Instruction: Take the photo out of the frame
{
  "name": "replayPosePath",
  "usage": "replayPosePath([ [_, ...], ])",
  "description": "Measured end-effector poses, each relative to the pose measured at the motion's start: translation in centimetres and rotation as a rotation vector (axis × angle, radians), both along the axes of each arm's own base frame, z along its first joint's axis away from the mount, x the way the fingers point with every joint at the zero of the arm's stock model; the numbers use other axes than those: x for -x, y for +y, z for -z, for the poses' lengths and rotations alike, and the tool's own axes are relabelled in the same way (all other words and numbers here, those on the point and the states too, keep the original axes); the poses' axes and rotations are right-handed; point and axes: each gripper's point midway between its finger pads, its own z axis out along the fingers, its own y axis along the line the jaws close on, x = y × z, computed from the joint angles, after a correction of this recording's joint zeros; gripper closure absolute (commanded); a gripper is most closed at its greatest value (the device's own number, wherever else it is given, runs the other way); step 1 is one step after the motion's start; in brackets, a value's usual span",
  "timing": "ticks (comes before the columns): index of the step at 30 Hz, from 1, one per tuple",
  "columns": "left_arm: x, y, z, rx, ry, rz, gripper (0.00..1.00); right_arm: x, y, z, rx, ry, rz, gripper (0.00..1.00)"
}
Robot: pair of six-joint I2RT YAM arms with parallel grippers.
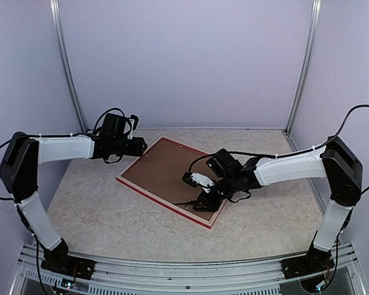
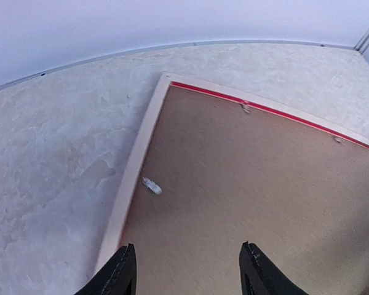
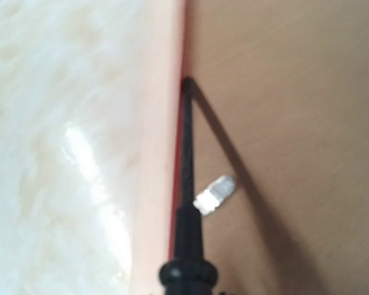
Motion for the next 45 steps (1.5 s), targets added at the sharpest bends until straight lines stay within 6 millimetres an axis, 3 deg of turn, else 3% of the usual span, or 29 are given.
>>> replayPosePath([
  [4, -5.6, 0.4, 3.5, -0.071, 0.045, 0.003, 0.42, 2.3, -0.7, -0.3, 0.016, 0.043, -0.009, 1.0],
  [7, -8.5, 1.5, 7.0, -0.105, 0.095, 0.013, 0.42, 3.8, -1.5, -0.8, 0.027, 0.069, -0.015, 1.0],
  [11, -10.2, 2.2, 10.9, -0.123, 0.179, 0.056, 0.42, 5.6, -3.2, -1.4, 0.058, 0.113, -0.006, 1.0],
  [14, -10.2, 1.0, 11.5, -0.094, 0.199, 0.123, 0.42, 6.2, -4.1, -1.7, 0.081, 0.134, 0.01, 1.0],
  [18, -8.3, -1.8, 12.0, -0.076, 0.225, 0.221, 0.56, 6.6, -5.3, -2.3, 0.11, 0.141, 0.038, 1.0],
  [22, -7.3, -3.0, 13.0, -0.088, 0.233, 0.23, 0.75, 5.7, -6.2, -3.2, 0.136, 0.092, 0.1, 1.0],
  [28, -6.4, -2.9, 12.9, -0.074, 0.191, 0.173, 0.85, 0.9, -6.5, -6.3, 0.119, -0.023, 0.293, 1.0],
  [33, -2.5, -4.2, 13.0, -0.077, 0.189, 0.111, 0.9, -3.6, -7.4, -8.0, 0.11, -0.078, 0.496, 1.0],
  [39, 5.1, -9.1, 13.2, -0.009, 0.228, 0.104, 0.92, -6.3, -7.3, -5.5, 0.173, -0.048, 0.64, 1.0],
  [42, 7.9, -10.9, 13.1, 0.017, 0.236, 0.106, 0.93, -7.3, -7.0, -4.0, 0.219, -0.034, 0.687, 1.0],
  [45, 9.3, -11.6, 13.1, 0.049, 0.245, 0.077, 0.93, -7.6, -7.1, -3.2, 0.25, -0.024, 0.716, 1.0],
])
